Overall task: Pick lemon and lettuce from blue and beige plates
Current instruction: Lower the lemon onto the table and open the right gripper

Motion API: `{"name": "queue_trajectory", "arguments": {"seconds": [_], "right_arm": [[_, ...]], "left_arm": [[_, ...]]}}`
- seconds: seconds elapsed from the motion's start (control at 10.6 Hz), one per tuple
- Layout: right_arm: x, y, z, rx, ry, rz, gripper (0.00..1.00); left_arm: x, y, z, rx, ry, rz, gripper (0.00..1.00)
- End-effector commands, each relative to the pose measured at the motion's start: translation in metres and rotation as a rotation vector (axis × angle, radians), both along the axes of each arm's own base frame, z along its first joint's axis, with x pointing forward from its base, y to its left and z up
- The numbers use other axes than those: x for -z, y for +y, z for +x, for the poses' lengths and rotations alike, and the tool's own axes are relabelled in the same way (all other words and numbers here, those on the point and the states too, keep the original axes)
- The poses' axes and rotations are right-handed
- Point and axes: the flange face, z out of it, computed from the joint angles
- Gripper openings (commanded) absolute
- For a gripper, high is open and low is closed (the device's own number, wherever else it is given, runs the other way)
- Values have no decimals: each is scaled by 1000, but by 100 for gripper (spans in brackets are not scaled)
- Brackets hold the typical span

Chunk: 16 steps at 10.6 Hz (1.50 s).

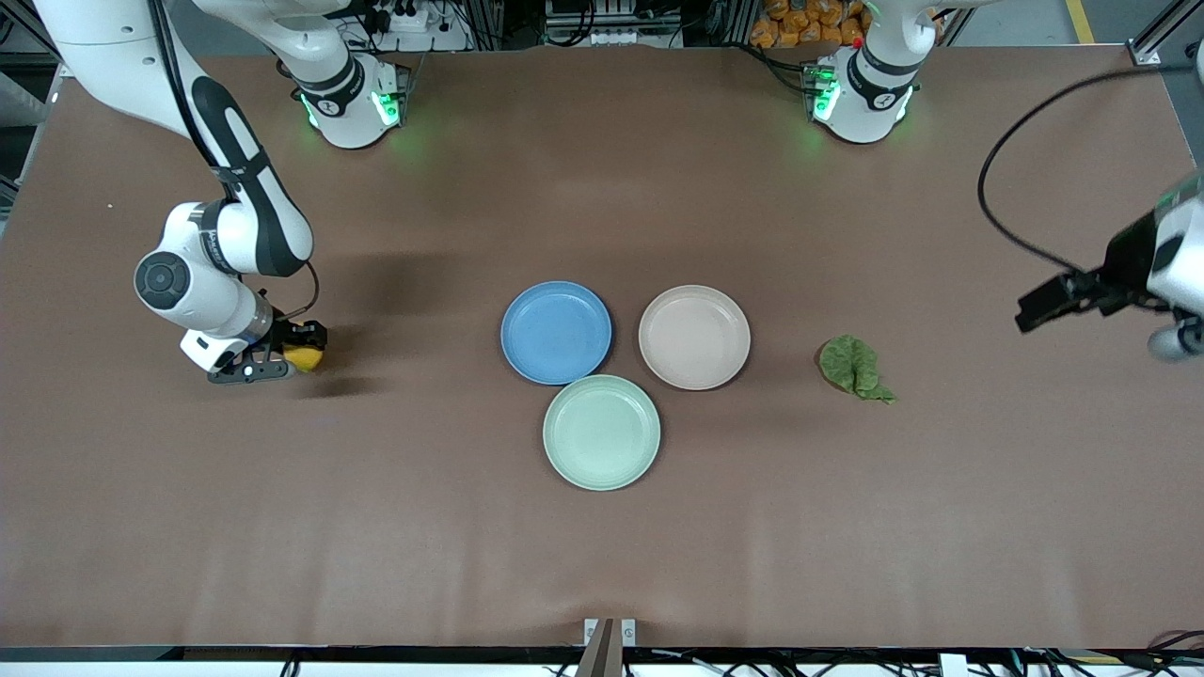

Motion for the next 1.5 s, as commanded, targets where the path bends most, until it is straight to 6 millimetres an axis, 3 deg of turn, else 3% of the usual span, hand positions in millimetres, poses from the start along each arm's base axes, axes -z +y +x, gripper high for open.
{"name": "queue_trajectory", "arguments": {"seconds": [0.0,0.19,0.38,0.66,1.13,1.41], "right_arm": [[-7,-4,4,8,-10,5,100],[-29,-1,18,5,19,10,100],[-74,1,44,6,114,15,100],[-135,11,57,-11,72,20,100],[-217,8,48,-6,82,30,100],[-272,5,22,-2,76,37,100]], "left_arm": [[-2,3,-14,55,11,24,100],[-3,15,-15,56,12,15,100],[-8,2,-25,77,0,16,100],[1,5,-36,76,-19,29,100],[-13,10,-32,90,-38,27,100],[-16,12,-34,121,-17,33,100]]}}
